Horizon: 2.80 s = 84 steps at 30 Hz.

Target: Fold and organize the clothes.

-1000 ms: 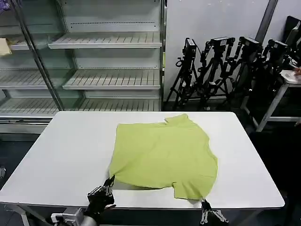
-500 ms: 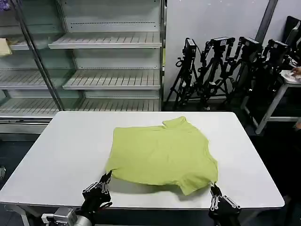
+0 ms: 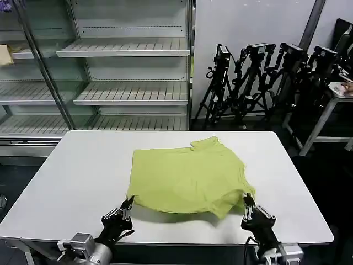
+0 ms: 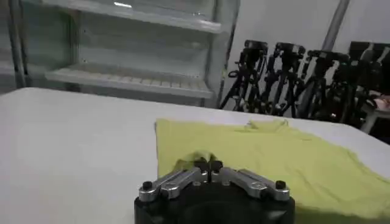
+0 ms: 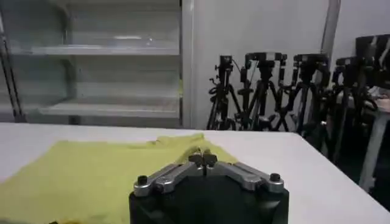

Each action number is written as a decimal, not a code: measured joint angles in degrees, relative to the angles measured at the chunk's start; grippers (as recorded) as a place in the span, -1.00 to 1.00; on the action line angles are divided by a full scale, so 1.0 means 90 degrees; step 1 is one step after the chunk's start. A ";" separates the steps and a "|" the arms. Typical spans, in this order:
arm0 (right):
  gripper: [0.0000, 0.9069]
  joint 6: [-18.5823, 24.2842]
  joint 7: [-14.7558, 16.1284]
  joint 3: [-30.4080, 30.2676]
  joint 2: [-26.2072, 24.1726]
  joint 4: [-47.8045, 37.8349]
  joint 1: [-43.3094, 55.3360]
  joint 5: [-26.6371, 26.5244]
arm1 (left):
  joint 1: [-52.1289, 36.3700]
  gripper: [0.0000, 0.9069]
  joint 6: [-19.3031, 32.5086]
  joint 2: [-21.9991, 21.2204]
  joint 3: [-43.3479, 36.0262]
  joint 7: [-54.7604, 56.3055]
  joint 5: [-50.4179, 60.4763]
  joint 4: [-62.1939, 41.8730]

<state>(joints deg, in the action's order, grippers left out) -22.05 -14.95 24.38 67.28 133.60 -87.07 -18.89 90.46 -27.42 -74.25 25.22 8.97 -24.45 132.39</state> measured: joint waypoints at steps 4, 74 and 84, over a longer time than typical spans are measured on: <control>-1.00 -0.0032 0.0046 -0.0073 -0.0028 -0.0402 0.0485 -0.0053 | -0.0152 -0.96 0.0035 -0.0005 -0.0035 0.0002 -0.0108 -0.0188; 1.00 0.0175 0.0491 -0.0400 0.0024 -0.2175 0.1487 0.0610 | -0.1202 1.00 0.0152 0.0056 0.0094 0.0149 -0.0948 -0.1280; 1.00 0.0092 0.0439 -0.0233 0.0005 -0.2094 0.1150 0.0627 | -0.1128 1.00 0.0240 -0.0098 0.0304 0.0205 -0.1480 -0.1217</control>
<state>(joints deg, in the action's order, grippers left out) -21.21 -10.99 22.28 67.33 114.76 -76.72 -13.25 80.31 -25.26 -75.13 27.96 10.81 -37.77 121.44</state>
